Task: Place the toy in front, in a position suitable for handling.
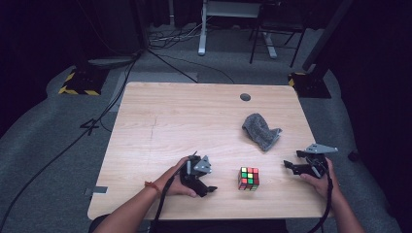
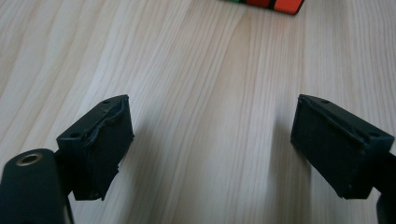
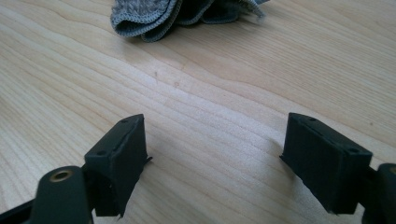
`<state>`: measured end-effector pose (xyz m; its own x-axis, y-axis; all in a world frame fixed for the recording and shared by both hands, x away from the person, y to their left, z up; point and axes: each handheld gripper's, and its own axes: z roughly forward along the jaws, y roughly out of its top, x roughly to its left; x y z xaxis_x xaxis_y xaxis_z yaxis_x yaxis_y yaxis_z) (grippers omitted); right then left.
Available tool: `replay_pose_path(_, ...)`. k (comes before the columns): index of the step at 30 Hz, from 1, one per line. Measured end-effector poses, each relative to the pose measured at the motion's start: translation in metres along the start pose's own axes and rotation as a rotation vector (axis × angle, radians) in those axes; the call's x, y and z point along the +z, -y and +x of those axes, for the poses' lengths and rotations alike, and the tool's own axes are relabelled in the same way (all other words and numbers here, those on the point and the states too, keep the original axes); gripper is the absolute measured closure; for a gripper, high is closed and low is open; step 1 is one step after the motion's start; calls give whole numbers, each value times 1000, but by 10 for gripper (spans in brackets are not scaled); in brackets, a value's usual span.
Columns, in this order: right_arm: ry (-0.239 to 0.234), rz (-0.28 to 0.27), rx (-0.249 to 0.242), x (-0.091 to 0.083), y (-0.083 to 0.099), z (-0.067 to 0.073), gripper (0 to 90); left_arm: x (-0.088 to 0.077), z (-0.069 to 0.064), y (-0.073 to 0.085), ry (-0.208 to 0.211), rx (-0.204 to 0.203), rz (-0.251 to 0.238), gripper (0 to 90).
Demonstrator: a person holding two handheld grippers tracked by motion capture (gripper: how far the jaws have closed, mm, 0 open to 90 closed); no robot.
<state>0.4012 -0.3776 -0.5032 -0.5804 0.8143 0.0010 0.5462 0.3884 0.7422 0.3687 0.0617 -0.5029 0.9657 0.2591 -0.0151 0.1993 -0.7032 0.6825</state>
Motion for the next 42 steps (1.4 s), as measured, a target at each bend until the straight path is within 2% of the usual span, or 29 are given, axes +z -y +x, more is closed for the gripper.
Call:
replay_pose_path(6,1,1,-1,0,0,0,216,28,-8,-31,54,69,3,134)
replay_pose_path(9,0,0,-2,0,0,0,216,37,-10,-41,67,75,8,134)
replay_pose_path(13,0,1,-2,0,0,0,216,50,-12,-58,89,104,27,142)
replay_pose_path(15,-1,1,-2,0,0,0,216,54,-13,-64,91,116,28,169)
replay_pose_path(19,-1,1,-2,-1,0,0,216,58,-18,-73,84,145,2,159)
replay_pose_path(21,0,2,-2,-1,0,0,216,60,-19,-77,87,164,9,160)
replay_pose_path(22,-1,1,-2,-1,0,0,216,62,-21,-81,71,179,12,159)
replay_pose_path(28,0,1,-2,-1,0,0,216,64,-24,-90,72,208,-1,176)
replay_pose_path(33,0,2,-3,-1,0,0,216,66,-23,-93,98,210,-5,291)
replay_pose_path(35,-1,1,-3,0,0,0,216,63,-22,-92,110,212,0,307)
replay_pose_path(36,-1,1,-3,-1,0,0,215,61,-21,-91,118,212,0,320)
replay_pose_path(39,-10,3,-8,0,0,0,193,50,-21,-83,109,213,16,332)
replay_pose_path(41,-11,8,-13,0,0,0,194,41,-18,-73,108,190,21,332)
replay_pose_path(42,-21,16,-32,0,-3,0,219,36,-16,-67,111,174,25,333)
